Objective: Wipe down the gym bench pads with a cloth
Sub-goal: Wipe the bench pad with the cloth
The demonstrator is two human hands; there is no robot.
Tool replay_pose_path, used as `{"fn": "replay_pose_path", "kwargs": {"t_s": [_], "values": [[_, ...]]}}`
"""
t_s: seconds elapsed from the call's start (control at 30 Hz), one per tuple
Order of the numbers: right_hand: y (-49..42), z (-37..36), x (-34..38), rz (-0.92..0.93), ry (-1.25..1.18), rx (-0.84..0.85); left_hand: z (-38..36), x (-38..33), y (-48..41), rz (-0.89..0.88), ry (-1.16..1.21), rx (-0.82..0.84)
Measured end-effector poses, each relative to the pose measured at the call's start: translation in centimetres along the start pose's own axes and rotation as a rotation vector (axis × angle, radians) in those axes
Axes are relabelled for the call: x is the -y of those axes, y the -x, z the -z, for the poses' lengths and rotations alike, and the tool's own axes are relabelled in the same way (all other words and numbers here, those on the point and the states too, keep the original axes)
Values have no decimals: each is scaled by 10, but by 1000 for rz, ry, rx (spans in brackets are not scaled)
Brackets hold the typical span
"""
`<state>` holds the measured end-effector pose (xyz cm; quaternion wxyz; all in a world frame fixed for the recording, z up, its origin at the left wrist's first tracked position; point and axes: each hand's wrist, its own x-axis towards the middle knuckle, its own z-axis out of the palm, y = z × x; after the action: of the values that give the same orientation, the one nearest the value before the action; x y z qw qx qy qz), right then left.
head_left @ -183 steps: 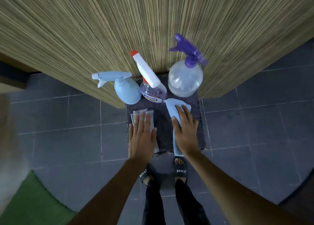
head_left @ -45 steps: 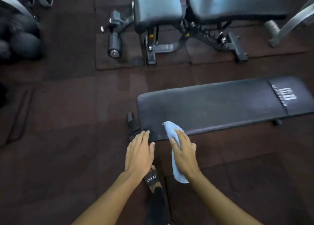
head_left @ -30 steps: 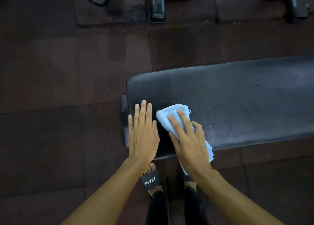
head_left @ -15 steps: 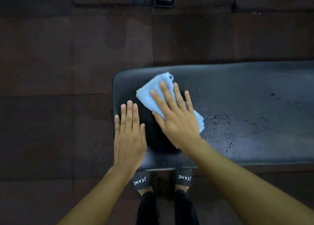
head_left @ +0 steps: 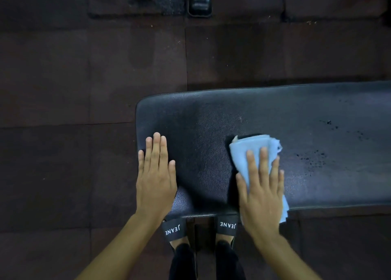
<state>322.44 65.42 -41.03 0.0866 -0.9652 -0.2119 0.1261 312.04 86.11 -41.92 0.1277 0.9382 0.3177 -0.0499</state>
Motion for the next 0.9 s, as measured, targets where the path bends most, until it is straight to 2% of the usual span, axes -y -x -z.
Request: {"fn": "replay_pose_path", "kwargs": {"t_s": [0.13, 0.3, 0.4, 0.5, 0.6, 0.67, 0.73, 0.77, 0.83, 0.9], "values": [[-1, -11, 44, 176, -7, 36, 0, 1, -4, -12, -6, -24], [-82, -5, 69, 375, 6, 53, -1, 2, -4, -17, -10, -32], [-126, 5, 65, 263, -2, 12, 0, 3, -3, -13, -4, -31], [-130, 7, 75, 130, -49, 1, 3, -2, -4, 20, 19, -32], [-115, 8, 101, 213, -125, 99, 10, -12, -8, 91, 61, -38], [-110, 15, 109, 289, -269, 182, 17, -23, -15, 168, 140, -62], [-115, 30, 97, 259, -505, 213, 25, -41, -23, 231, 227, -113], [-119, 37, 84, 227, -566, 175, 29, -54, -28, 223, 257, -139], [-125, 47, 50, 144, -495, 76, 31, -85, -42, 133, 261, -147], [-130, 48, 18, 83, -315, 84, 23, -116, -61, 67, 141, -139]]}}
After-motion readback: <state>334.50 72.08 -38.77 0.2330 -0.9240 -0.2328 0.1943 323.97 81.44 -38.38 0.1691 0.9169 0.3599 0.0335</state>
